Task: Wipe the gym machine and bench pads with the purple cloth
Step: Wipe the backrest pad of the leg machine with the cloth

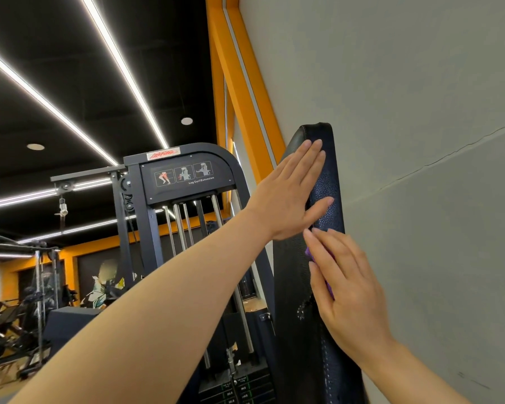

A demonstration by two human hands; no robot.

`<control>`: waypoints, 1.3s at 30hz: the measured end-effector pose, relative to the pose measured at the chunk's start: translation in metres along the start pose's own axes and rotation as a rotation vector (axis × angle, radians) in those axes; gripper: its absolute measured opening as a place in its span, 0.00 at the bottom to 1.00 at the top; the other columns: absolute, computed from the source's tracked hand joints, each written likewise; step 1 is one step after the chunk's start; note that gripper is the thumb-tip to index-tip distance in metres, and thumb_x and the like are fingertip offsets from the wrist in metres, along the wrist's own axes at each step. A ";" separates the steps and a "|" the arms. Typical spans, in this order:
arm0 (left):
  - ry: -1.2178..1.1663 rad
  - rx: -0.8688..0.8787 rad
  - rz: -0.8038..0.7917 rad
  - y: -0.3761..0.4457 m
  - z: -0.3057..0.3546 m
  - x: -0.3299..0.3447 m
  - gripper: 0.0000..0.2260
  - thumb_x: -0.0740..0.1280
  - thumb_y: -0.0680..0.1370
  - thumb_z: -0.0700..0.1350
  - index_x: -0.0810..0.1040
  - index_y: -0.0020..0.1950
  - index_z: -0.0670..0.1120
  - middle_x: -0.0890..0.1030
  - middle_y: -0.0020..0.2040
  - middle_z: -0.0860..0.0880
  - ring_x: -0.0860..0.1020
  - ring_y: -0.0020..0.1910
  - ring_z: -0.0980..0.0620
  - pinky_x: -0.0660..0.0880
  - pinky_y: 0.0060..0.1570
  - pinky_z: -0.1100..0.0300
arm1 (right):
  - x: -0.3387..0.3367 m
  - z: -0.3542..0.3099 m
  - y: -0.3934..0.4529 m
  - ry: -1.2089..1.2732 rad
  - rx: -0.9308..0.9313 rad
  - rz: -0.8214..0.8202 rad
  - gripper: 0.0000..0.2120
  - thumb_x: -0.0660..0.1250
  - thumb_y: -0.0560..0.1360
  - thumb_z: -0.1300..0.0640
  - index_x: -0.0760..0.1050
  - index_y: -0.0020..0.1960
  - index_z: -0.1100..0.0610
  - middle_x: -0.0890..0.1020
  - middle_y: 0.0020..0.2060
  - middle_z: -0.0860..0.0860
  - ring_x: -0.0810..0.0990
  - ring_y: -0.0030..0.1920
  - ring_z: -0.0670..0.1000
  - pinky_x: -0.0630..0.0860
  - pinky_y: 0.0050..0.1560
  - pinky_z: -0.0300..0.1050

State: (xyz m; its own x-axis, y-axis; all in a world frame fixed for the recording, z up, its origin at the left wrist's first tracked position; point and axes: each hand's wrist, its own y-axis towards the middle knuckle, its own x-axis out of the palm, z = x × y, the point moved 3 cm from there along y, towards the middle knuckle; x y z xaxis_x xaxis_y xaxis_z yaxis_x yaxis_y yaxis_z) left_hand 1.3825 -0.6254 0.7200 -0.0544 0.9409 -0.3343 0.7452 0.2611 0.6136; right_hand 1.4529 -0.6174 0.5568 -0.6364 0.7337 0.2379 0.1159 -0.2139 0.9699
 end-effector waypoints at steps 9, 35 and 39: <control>-0.015 0.008 0.019 0.001 0.001 0.002 0.35 0.44 0.81 0.62 0.48 0.81 0.40 0.47 0.82 0.43 0.43 0.81 0.48 0.41 0.79 0.56 | -0.008 0.004 -0.020 0.094 -0.045 -0.115 0.19 0.56 0.82 0.56 0.69 0.73 0.56 0.71 0.72 0.49 0.63 0.76 0.53 0.71 0.67 0.60; 0.026 0.031 -0.054 -0.005 0.005 0.001 0.35 0.48 0.83 0.61 0.44 0.81 0.41 0.43 0.82 0.44 0.39 0.80 0.49 0.35 0.77 0.58 | -0.017 0.008 -0.036 0.173 -0.112 -0.231 0.21 0.57 0.81 0.59 0.68 0.74 0.56 0.68 0.74 0.48 0.62 0.76 0.55 0.60 0.75 0.55; 0.036 0.033 -0.051 -0.006 0.005 0.002 0.34 0.50 0.84 0.60 0.45 0.81 0.41 0.43 0.82 0.44 0.39 0.80 0.49 0.37 0.78 0.57 | -0.005 0.007 -0.010 0.177 0.086 -0.119 0.21 0.55 0.82 0.56 0.69 0.74 0.56 0.68 0.74 0.47 0.60 0.77 0.52 0.60 0.74 0.51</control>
State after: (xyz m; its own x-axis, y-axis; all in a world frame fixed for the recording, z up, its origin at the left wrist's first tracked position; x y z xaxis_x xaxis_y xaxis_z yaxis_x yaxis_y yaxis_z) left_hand 1.3813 -0.6265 0.7128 -0.1164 0.9339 -0.3380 0.7625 0.3021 0.5722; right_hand 1.4607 -0.6145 0.5462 -0.7728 0.6240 0.1160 0.0918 -0.0710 0.9932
